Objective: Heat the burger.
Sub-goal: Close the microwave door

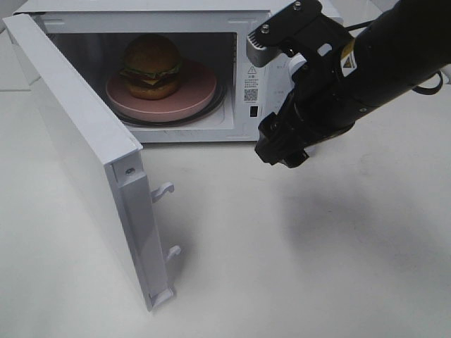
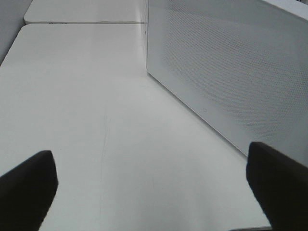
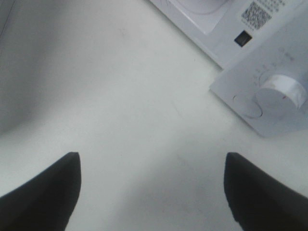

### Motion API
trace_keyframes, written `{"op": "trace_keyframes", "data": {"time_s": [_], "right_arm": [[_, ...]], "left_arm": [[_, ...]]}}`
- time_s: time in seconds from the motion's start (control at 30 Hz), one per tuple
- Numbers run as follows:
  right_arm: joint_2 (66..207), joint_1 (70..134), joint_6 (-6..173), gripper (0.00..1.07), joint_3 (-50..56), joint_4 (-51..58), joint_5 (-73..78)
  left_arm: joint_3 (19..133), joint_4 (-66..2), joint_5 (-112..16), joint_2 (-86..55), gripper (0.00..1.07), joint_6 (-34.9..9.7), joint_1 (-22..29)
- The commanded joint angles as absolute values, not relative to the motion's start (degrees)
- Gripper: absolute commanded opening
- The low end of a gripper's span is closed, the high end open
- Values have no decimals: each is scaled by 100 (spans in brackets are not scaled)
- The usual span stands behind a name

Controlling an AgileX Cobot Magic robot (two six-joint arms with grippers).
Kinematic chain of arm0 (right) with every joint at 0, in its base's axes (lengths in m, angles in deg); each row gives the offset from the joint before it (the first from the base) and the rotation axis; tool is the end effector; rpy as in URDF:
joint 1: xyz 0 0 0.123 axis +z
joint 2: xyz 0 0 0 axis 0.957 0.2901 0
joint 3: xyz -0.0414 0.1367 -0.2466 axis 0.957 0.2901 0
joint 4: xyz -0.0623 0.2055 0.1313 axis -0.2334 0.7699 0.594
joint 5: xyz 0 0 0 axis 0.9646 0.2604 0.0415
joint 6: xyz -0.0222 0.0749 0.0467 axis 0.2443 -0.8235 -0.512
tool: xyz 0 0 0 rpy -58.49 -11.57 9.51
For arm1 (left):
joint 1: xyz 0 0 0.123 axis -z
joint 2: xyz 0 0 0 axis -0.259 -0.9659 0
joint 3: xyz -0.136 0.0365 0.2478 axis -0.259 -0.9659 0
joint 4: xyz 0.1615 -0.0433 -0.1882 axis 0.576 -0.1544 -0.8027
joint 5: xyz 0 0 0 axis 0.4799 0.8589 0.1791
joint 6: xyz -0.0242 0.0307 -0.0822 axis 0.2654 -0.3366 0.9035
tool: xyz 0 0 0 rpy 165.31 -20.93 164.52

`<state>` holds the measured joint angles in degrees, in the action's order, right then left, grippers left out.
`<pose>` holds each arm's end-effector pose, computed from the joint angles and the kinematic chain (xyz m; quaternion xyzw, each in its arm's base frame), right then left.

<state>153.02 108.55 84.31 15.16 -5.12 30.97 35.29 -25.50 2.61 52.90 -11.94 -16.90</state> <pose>0.2567 0.1759 0.2536 -0.3705 0.8623 0.0411 0.3428 -0.0078 -0.0113 0.2814 0.0126 0.8479 -0.0470 0.5278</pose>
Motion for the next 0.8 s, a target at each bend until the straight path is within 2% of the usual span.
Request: {"op": "trace_keyframes", "data": {"time_s": [0.03,0.43,0.8], "right_arm": [[15107,10849,8219,78,1631,-541,3292],[13658,10849,7674,76,2404,-529,3888],[12735,10849,7605,76,2404,-529,4799]], "left_arm": [[3529,-2550,244,5324,100,-1177,-1713],[3529,-2550,244,5324,100,-1177,-1713],[3529,-2550,244,5324,100,-1177,-1713]]}}
